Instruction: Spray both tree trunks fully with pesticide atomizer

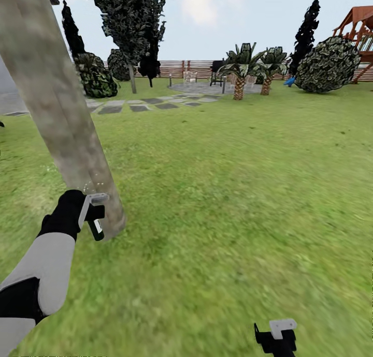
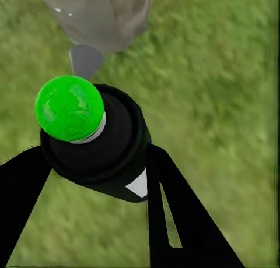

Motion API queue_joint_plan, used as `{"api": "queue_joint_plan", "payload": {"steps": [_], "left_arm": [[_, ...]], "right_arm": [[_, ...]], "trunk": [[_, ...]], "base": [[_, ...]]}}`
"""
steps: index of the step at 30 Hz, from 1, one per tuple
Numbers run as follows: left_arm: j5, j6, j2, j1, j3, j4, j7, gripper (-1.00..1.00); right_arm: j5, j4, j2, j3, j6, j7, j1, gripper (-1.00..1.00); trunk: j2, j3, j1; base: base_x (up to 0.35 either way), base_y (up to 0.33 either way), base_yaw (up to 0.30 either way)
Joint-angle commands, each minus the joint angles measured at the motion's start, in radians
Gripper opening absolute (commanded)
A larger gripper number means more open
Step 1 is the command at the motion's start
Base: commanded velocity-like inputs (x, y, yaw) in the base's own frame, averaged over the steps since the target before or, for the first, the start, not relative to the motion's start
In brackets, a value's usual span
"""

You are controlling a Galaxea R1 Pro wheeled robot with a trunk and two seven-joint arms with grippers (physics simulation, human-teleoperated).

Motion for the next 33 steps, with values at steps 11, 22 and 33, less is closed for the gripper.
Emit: {"api": "queue_joint_plan", "payload": {"steps": [11, 22, 33], "left_arm": [[-0.007, -0.008, 0.0, 0.014, 0.001, 0.014, -0.002, -1.0], [-0.008, -0.013, 0.006, 0.047, 0.027, 0.015, -0.001, -1.0], [-0.012, -0.077, 0.025, 0.098, 0.084, 0.017, -0.001, -1.0]], "right_arm": [[0.011, 0.002, 0.001, -0.005, -0.003, -0.006, -0.001, 1.0], [0.011, 0.002, -0.001, -0.005, -0.002, -0.006, -0.001, 1.0], [0.011, 0.002, 0.002, -0.004, -0.003, -0.003, -0.001, 1.0]], "trunk": [[0.0, -0.001, 0.0], [0.0, -0.001, 0.0], [0.0, -0.001, 0.0]], "base": [[0.053, -0.274, 0.229], [0.154, -0.256, 0.015], [0.227, -0.203, 0.124]]}}
